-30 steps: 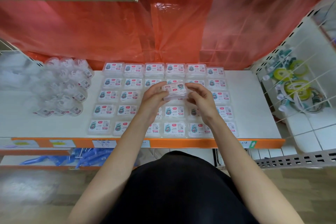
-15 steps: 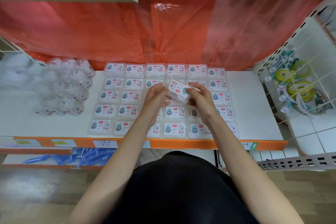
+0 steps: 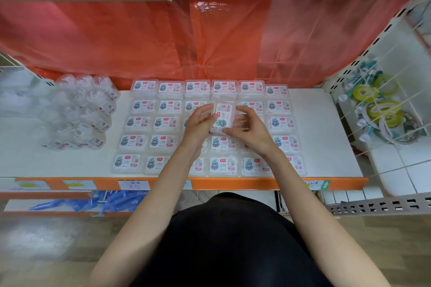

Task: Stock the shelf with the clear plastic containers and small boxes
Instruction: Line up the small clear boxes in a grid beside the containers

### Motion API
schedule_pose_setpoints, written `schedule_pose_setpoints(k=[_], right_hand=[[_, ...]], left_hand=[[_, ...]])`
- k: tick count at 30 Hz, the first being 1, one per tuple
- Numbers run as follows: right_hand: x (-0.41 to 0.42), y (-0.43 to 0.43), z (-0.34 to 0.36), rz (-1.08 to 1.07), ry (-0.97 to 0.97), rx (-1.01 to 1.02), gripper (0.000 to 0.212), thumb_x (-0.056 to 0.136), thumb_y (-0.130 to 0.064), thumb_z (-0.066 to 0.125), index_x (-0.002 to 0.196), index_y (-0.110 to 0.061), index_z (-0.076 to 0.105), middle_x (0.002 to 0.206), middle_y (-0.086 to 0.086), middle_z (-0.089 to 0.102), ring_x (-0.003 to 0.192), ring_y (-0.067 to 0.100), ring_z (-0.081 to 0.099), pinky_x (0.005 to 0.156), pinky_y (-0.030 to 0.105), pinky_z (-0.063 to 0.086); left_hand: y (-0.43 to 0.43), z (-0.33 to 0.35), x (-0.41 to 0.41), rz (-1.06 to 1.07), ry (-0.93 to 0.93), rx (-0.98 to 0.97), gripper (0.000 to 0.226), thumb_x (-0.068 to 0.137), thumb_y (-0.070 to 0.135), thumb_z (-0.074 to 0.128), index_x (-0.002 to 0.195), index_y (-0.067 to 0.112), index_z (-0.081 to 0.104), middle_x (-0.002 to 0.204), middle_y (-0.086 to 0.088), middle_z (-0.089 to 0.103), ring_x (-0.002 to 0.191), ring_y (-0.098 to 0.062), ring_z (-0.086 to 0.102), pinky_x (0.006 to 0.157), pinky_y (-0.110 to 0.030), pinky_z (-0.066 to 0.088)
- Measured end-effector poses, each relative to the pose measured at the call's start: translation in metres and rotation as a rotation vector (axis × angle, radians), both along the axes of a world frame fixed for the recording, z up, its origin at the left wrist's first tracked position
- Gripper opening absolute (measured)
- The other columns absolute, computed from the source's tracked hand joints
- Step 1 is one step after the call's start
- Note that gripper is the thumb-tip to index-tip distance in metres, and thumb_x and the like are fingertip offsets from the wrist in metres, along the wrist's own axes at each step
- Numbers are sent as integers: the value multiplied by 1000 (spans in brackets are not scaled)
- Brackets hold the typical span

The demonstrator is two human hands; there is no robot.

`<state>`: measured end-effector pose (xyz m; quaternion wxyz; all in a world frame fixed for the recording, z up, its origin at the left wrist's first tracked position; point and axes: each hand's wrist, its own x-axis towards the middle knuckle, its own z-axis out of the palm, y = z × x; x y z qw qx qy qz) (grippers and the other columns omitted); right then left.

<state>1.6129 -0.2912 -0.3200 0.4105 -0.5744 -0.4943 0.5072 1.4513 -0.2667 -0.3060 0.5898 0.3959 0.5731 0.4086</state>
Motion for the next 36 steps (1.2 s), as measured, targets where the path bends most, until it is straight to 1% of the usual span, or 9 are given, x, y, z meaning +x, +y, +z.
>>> schedule_pose_setpoints(k=[4, 7, 11, 15, 20, 24, 27, 31, 36], right_hand=[[13, 0, 0, 87, -233, 166, 96, 60, -28, 94, 141, -31, 43, 146, -9, 37, 127, 5, 43, 93, 10, 38], [18, 3, 7, 181, -329, 232, 76, 65, -24, 92, 132, -32, 56, 154, -10, 31, 137, 1, 29, 94, -1, 29], [21, 4, 9, 172, -330, 221, 54, 64, -17, 91, 110, -29, 66, 137, -7, 55, 124, 7, 51, 101, 24, 43], [32, 3, 1, 74, -387, 278, 50, 64, -21, 92, 108, -21, 68, 118, -17, 59, 114, 9, 56, 95, 23, 43], [71, 12, -15, -152, -452, 279, 52, 67, -24, 89, 113, -19, 65, 123, -6, 58, 118, 17, 53, 100, 31, 43], [110, 27, -24, -330, -536, 243, 51, 70, -21, 85, 115, -16, 63, 126, 4, 58, 116, 24, 53, 103, 43, 43], [129, 41, -25, -388, -549, 202, 53, 69, -23, 87, 116, -15, 63, 123, 5, 59, 113, 24, 54, 102, 42, 44], [138, 64, -24, -367, -544, 140, 55, 70, -23, 84, 119, -16, 61, 120, 5, 58, 113, 23, 54, 99, 35, 44], [137, 86, -23, -253, -573, 121, 54, 72, -15, 81, 121, -13, 59, 126, 7, 56, 116, 24, 53, 102, 42, 45]], left_hand=[[7, 0, -5, -84, 0, -35, 28, 101, 13, 49, 121, 24, 67, 130, 0, 62, 115, -19, 60, 67, -18, 49], [11, 3, -5, -232, 39, -46, 29, 103, 19, 46, 122, 27, 67, 134, 9, 58, 121, -8, 52, 84, -24, 47], [11, 6, 2, -356, 54, -15, 28, 102, 19, 47, 116, 28, 69, 129, 14, 61, 118, 2, 49, 86, -18, 41], [13, -4, 21, -149, 141, 60, 22, 100, 22, 53, 117, 21, 66, 116, 7, 64, 114, -15, 58, 92, -28, 48], [11, -27, 35, -243, 818, 447, 36, 99, 31, 51, 130, 15, 58, 134, -4, 57, 128, -23, 45, 107, -36, 33], [-3, -41, 62, -483, 1001, 494, 54, 99, 43, 45, 147, 19, 38, 159, -2, 25, 147, -21, 14, 117, -37, 7], [-10, -54, 73, -551, 1141, 496, 62, 98, 53, 35, 150, 20, 30, 162, -4, 15, 149, -23, 5, 119, -42, 3], [-13, -59, 74, -552, 1217, 519, 75, 90, 61, 13, 150, 20, 30, 162, -4, 16, 149, -25, 7, 119, -43, 3], [-13, -61, 75, -524, 1208, 535, 72, 91, 59, 16, 149, 20, 33, 161, -4, 19, 149, -24, 9, 118, -40, 1]])
